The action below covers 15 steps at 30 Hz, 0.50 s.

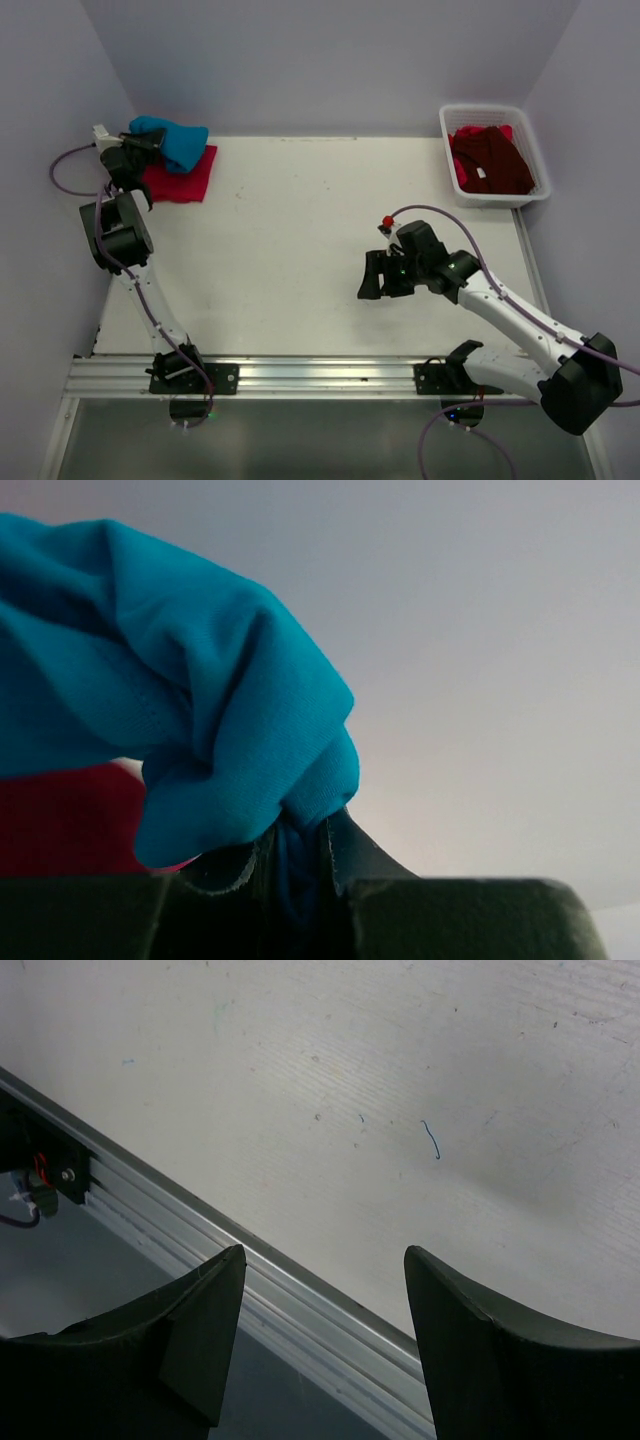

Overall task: Fold and stack the t-shirts
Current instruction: Neatly place the folded tshirt to the corner

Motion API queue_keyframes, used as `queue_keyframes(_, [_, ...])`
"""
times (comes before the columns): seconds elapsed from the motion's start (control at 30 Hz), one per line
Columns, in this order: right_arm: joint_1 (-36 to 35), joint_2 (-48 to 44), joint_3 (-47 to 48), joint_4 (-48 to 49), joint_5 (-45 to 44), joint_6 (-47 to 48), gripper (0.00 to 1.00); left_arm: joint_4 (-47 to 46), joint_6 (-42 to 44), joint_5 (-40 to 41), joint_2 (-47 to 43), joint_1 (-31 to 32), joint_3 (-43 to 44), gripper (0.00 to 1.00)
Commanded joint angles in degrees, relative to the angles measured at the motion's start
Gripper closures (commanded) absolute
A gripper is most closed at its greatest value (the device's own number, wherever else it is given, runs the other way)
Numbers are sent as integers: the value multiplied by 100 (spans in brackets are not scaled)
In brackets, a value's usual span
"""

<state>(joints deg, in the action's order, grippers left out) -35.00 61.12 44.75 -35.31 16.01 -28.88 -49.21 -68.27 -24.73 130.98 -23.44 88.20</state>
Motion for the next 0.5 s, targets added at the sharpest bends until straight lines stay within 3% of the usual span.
queue_keyframes(0.0, [-33,66,-37,156,25,-12,32,-256,278,-41,209,-90,-573,100])
queue_keyframes(0.23, [-42,67,-19,139,34,-12,32,-537,367,73,569,-99,-1288,100])
queue_keyframes(0.47, [-42,66,-54,182,51,-38,32,-98,639,433,166,-91,-1499,100])
